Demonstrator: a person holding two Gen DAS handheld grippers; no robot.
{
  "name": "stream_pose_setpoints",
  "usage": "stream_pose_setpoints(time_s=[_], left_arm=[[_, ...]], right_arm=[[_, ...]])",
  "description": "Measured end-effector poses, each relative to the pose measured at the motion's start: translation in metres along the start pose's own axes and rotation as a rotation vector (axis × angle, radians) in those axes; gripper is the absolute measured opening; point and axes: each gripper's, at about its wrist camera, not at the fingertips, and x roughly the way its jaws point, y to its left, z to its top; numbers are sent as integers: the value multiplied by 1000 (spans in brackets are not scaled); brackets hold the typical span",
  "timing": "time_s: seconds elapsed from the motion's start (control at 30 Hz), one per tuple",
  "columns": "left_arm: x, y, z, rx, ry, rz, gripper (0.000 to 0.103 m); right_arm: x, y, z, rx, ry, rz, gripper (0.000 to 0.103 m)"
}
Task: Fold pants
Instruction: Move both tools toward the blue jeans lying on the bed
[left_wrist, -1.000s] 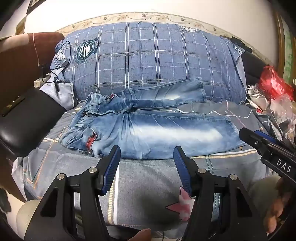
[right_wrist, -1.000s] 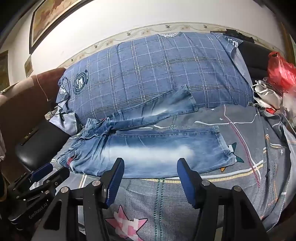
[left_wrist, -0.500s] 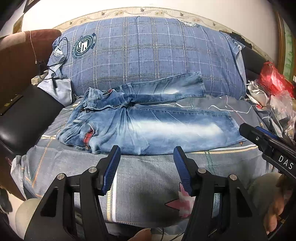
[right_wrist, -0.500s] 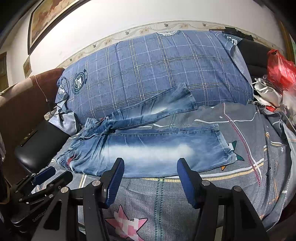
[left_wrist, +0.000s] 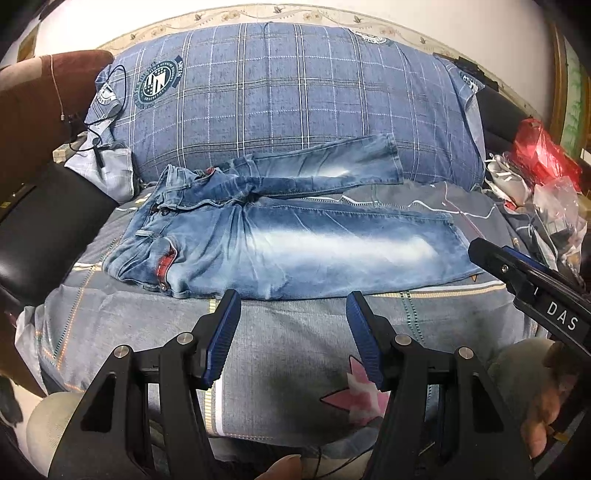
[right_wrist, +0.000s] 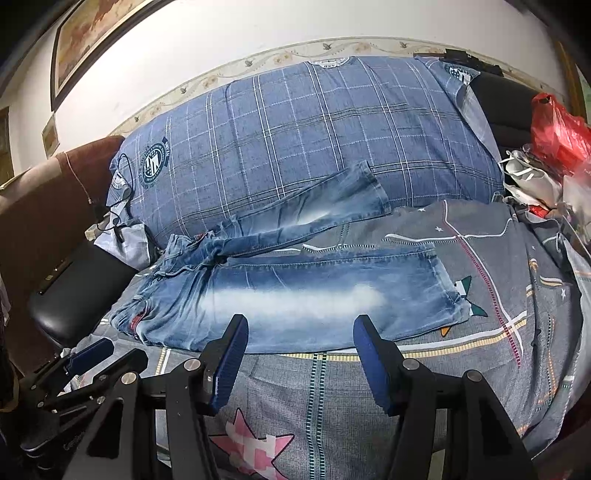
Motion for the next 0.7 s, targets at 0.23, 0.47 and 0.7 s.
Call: stream_pose_setpoints(time_s=[0.23,0.47,0.7], left_arm=[[18,3,0,2,124,15,59],[16,-3,32,81,143,47,59],[26,-6,90,122,136,59,60]], right_arm=[[7,0,1,-4,42,-18,57],[10,4,24,-34,84,-3,57],[20,5,83,-54,98,0,57]])
